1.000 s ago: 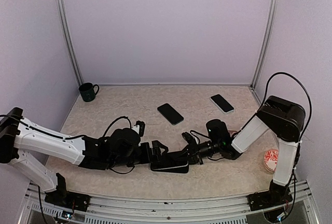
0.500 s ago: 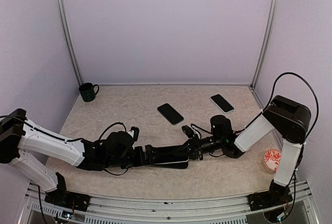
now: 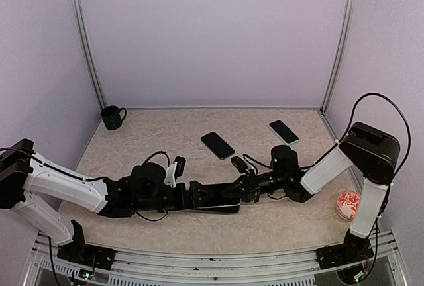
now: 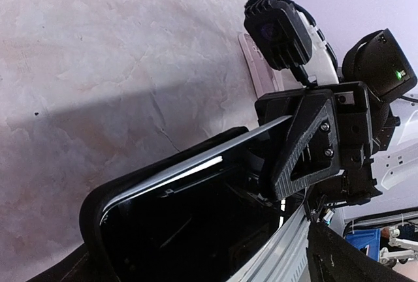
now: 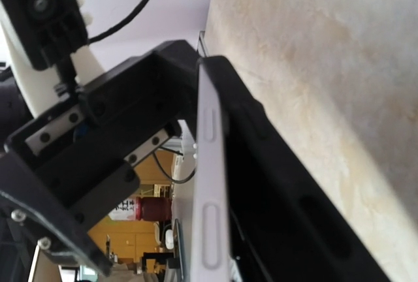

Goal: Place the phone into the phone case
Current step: Pick up the phone with the phone case from the center of the board.

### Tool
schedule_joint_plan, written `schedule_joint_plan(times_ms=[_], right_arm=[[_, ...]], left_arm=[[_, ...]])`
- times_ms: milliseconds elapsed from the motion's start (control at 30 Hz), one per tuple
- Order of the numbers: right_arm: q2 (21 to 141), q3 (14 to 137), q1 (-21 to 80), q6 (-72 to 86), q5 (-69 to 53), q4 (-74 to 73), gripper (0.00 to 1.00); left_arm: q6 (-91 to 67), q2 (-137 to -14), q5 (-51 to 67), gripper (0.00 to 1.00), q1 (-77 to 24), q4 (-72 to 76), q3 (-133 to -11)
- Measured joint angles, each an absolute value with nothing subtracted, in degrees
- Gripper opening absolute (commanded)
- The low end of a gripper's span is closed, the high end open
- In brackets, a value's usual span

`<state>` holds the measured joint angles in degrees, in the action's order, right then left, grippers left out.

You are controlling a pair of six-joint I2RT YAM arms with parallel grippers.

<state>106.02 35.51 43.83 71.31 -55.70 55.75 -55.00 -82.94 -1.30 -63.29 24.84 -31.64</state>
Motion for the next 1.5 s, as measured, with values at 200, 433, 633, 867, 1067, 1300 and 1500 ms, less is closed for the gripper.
schedule_joint_plan(times_ms=[200, 433, 633, 867, 1067, 1300, 1500], right_arm=[[106.00, 35.51, 44.51, 70.57, -56.49, 56.97, 0.00], [106.00, 35.53, 44.58, 70.35, -57.56, 58.13, 0.00], [106.00, 35.57, 44.64, 70.70, -58.61, 60.05, 0.00], [106.04, 35.62, 44.69, 71.05, -59.51, 61.49, 0.00], [106.56, 35.62, 44.69, 71.05, -59.88, 62.54, 0.09], [107.22, 35.94, 44.77, 70.50, -59.75, 61.06, 0.24], [107.24, 36.80, 44.86, 68.36, -59.51, 57.45, 0.27]], left_arm=[[-54.83, -82.96, 1.91, 0.92, -63.05, 26.79, -30.81], [-54.63, -82.89, 3.40, 0.83, -63.18, 29.69, -29.43], [-54.22, -81.71, 3.90, 0.68, -63.20, 31.59, -27.99], [-53.87, -81.36, 4.47, 0.60, -63.22, 33.26, -27.03], [-53.74, -81.36, 4.71, 0.57, -63.22, 33.87, -26.61], [-53.56, -81.34, 5.96, 0.52, -63.66, 35.70, -26.37], [-53.58, -81.36, 6.72, 0.44, -63.83, 37.15, -26.37]])
